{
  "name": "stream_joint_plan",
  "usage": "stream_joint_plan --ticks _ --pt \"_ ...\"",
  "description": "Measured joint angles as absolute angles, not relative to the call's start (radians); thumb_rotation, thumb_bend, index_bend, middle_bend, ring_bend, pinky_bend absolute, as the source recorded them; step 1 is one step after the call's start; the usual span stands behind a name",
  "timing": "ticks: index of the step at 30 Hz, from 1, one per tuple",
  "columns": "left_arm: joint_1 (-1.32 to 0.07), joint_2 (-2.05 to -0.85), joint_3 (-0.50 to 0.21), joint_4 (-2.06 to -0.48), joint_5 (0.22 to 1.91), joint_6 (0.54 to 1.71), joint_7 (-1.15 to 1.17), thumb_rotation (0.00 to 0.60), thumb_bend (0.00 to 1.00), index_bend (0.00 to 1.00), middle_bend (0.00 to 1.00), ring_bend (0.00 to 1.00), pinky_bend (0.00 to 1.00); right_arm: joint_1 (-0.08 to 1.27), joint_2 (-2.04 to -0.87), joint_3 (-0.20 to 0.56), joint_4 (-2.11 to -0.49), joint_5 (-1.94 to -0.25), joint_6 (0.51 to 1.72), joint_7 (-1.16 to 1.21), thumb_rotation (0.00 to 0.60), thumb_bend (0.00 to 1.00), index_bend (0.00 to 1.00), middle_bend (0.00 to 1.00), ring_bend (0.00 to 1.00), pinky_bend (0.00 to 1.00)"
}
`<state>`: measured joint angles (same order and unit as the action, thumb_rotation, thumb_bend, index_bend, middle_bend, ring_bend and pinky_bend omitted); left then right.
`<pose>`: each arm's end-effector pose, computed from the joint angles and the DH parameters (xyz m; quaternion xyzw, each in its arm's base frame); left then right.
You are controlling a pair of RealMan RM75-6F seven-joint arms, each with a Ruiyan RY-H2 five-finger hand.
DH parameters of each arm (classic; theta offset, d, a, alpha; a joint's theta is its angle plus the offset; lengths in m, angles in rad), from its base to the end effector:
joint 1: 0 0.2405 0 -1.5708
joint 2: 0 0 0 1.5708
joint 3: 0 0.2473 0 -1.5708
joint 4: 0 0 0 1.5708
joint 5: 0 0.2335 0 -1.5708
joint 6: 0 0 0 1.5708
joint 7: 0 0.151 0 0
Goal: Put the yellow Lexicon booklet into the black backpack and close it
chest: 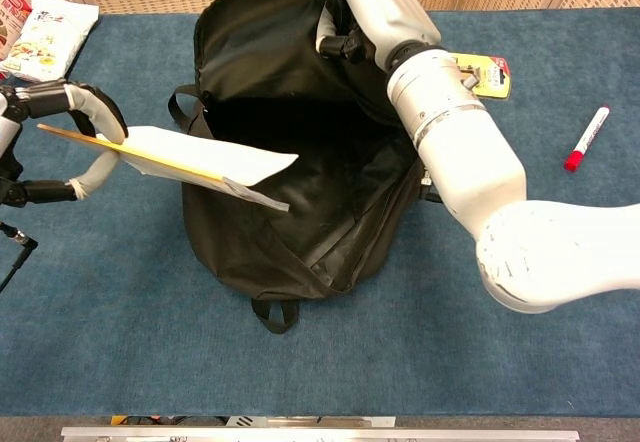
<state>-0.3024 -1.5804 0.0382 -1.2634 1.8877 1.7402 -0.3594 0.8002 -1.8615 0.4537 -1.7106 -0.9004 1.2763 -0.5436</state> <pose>-0.2123 0.2058 0.0204 -0.6084 -0.3351 -0.6586 0.2895 0.0064 -0.3202 -0.0445 0.5799 -0.4943 0.5254 0.3787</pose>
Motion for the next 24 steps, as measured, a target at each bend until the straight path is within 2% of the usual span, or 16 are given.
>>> stream_joint_plan --ticks 24 --pt "-0.363 -1.640 0.040 -1.351 1.904 1.683 -0.349 0.600 0.36 0.53 0.49 0.42 0.54 0.868 -1.966 0.482 -1.614 -0.903 1.293 -0.482 0.600 0.86 0.61 0.56 0.58 0.85"
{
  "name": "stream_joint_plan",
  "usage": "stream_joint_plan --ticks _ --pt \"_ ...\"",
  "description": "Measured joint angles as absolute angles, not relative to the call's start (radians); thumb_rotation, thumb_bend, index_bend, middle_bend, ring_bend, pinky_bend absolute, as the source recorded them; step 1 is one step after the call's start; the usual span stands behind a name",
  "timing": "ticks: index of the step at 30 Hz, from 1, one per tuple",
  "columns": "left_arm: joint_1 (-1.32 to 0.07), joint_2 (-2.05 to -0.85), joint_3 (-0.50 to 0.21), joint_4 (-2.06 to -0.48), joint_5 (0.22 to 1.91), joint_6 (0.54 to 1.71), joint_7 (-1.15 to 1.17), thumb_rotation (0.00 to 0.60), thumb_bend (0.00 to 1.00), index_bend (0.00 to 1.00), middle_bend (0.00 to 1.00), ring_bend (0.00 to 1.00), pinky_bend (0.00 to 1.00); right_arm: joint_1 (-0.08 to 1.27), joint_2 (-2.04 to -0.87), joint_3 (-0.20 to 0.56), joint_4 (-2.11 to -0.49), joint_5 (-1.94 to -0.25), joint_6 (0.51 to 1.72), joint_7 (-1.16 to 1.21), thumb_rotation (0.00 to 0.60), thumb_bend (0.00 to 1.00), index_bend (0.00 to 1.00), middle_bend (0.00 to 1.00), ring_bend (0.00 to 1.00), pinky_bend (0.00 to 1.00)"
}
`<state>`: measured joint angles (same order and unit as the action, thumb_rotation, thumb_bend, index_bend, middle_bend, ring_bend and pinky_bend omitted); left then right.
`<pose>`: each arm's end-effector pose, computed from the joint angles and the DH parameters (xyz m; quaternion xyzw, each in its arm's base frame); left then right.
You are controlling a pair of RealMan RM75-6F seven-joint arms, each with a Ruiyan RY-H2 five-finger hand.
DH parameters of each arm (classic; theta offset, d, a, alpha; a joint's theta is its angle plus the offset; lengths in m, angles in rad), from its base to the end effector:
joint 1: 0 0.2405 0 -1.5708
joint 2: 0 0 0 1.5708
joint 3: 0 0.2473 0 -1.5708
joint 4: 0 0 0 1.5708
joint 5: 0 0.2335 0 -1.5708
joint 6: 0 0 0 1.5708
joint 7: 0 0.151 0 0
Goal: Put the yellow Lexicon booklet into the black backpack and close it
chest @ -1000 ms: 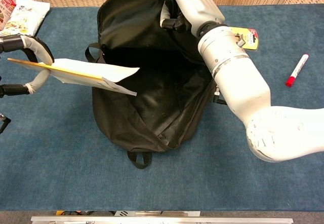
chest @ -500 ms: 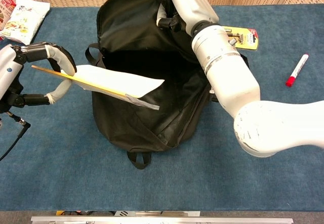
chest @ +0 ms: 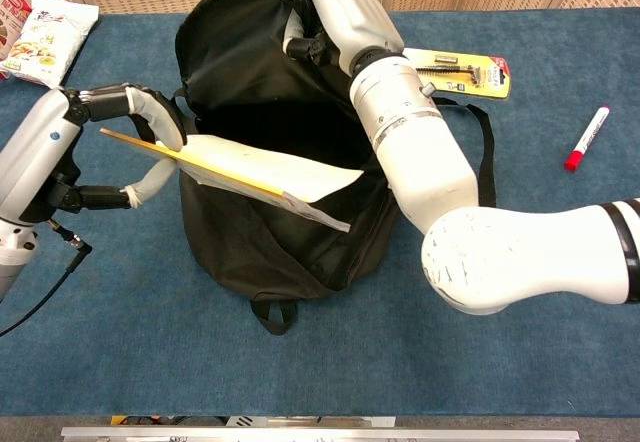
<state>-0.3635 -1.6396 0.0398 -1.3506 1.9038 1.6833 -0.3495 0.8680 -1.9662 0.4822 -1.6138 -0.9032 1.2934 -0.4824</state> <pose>-0.1682 0.2061 -0.0034 -0.5991 -0.3588 -0.6795 0.2251 0.0298 -0.3209 -0.0637 0.5588 -0.5106 0.5474 0.3568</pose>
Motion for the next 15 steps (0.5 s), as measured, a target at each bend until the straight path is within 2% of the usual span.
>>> stream_joint_plan --ticks 15 --pt "-0.410 -1.718 0.013 -1.337 1.847 1.595 -0.353 0.600 0.36 0.52 0.49 0.41 0.54 0.865 -1.980 0.491 -1.616 -0.936 1.298 -0.416 0.600 0.86 0.61 0.56 0.58 0.85"
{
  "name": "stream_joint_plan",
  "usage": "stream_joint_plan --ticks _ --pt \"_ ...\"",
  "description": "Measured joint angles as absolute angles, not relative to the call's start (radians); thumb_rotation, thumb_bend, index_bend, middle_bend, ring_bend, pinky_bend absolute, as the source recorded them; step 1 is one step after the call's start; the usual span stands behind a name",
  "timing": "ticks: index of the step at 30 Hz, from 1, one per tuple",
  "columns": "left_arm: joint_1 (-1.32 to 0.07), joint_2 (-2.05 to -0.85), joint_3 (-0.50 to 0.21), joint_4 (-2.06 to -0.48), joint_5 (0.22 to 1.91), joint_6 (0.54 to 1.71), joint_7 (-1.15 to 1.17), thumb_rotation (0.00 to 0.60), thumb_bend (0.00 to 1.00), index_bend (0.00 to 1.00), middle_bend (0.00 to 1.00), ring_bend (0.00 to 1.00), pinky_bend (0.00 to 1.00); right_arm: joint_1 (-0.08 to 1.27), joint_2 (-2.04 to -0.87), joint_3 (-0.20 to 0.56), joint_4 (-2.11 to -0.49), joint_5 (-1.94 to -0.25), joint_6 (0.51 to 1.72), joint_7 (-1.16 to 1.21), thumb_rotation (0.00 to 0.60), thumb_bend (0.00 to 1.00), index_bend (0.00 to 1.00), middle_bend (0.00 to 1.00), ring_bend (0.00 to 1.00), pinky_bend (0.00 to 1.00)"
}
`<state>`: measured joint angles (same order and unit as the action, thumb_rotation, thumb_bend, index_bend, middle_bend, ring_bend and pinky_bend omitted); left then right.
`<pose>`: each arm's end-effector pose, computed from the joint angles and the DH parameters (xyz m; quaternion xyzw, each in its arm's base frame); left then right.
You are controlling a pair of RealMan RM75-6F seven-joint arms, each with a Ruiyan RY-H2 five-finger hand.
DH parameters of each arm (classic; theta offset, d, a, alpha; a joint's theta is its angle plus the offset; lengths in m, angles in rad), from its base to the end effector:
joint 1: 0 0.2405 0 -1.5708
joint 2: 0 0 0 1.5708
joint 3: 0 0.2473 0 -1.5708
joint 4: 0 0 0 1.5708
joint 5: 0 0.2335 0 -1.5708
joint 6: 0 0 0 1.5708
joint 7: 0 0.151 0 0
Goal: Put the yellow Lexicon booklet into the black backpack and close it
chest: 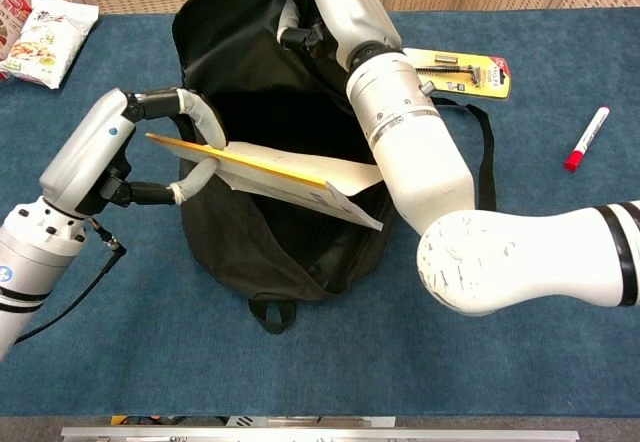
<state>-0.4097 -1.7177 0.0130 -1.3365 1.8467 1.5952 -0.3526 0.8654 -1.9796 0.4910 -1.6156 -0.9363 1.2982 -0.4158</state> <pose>-0.1483 0.2194 -0.0301 -0.5961 -0.3881 -0.6705 0.2111 0.0362 -0.3188 -0.0612 0.5387 -0.5217 0.5712 0.3338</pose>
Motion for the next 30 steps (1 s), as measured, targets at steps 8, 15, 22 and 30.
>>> stream_joint_plan --ticks 8,15,22,30 --pt "-0.430 -1.742 -0.021 -1.308 1.798 1.565 -0.348 0.600 0.36 0.52 0.49 0.41 0.54 0.877 -2.008 0.505 -1.630 -0.945 1.297 -0.387 0.600 0.86 0.61 0.56 0.58 0.85" --pt "-0.432 -1.759 -0.024 -1.279 1.787 1.566 -0.336 0.600 0.36 0.52 0.49 0.41 0.54 0.903 -2.043 0.526 -1.624 -0.959 1.307 -0.381 0.600 0.86 0.61 0.56 0.58 0.85" --pt "-0.427 -1.801 -0.028 -1.204 1.778 1.579 -0.305 0.600 0.36 0.52 0.49 0.41 0.54 0.920 -2.067 0.556 -1.626 -0.968 1.322 -0.372 0.600 0.86 0.61 0.56 0.58 0.85" --pt "-0.412 -1.846 -0.039 -1.105 1.764 1.620 -0.269 0.600 0.36 0.52 0.49 0.41 0.55 0.924 -2.068 0.570 -1.631 -0.961 1.330 -0.380 0.600 0.86 0.61 0.56 0.58 0.85"
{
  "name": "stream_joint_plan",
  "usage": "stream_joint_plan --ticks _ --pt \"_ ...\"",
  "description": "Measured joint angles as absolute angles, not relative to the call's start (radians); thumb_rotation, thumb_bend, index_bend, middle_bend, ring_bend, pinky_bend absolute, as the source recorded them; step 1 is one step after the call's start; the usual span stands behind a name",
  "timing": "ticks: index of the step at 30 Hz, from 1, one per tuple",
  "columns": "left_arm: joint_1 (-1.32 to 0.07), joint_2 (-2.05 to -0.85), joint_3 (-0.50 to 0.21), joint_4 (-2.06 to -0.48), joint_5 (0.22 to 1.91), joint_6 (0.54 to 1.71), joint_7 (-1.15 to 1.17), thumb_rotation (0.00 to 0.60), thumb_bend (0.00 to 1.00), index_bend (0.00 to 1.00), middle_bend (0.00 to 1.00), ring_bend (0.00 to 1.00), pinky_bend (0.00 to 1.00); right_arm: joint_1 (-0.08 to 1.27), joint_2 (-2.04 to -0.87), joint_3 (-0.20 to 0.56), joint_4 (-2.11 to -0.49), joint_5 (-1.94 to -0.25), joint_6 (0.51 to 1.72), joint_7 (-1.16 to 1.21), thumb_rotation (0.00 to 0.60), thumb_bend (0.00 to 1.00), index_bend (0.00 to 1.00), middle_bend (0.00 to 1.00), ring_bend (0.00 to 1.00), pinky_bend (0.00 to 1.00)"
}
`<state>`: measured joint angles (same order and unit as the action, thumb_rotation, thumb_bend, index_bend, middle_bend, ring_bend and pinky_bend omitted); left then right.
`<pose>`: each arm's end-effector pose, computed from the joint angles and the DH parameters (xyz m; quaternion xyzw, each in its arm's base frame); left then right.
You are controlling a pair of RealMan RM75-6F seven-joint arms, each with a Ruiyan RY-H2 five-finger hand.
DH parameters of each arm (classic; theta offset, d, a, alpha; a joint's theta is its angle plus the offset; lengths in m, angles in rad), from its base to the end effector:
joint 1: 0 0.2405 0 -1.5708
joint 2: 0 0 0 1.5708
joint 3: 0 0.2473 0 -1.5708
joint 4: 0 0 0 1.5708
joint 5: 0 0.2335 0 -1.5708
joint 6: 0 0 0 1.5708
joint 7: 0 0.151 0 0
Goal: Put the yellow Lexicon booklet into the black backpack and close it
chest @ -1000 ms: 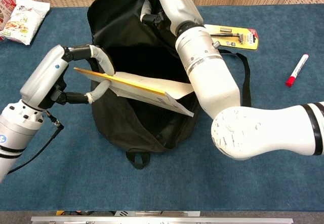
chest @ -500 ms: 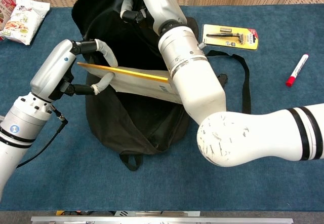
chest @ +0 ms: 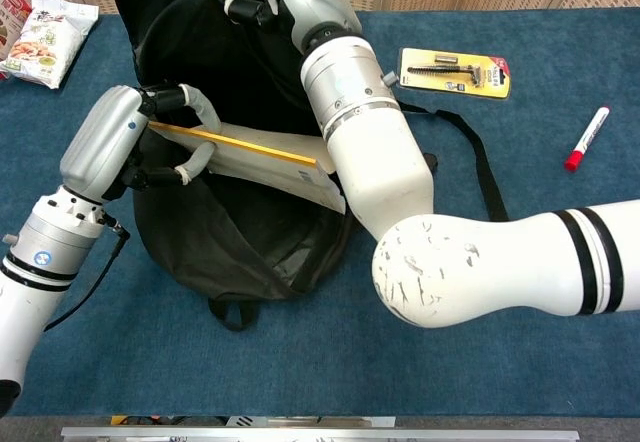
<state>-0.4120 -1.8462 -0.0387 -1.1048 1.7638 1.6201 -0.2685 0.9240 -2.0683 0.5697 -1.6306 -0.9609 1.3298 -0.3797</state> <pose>-0.1702 0.2449 -0.0485 -0.5977 -0.3441 -0.6526 0.3137 0.0796 -0.3078 -0.0557 0.4981 -0.5411 0.6158 0.2826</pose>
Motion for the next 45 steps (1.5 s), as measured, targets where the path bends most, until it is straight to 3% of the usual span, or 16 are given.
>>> stream_joint_plan --ticks 17,45 --pt "-0.378 -1.890 -0.101 -1.064 1.676 1.676 -0.296 0.600 0.36 0.52 0.49 0.41 0.56 0.925 -2.069 0.574 -1.625 -0.939 1.330 -0.387 0.600 0.86 0.61 0.56 0.58 0.85" --pt "-0.386 -2.049 -0.010 -0.753 1.758 1.704 -0.120 0.600 0.36 0.52 0.49 0.41 0.58 0.939 -2.084 0.596 -1.626 -0.905 1.337 -0.383 0.600 0.86 0.61 0.55 0.59 0.85"
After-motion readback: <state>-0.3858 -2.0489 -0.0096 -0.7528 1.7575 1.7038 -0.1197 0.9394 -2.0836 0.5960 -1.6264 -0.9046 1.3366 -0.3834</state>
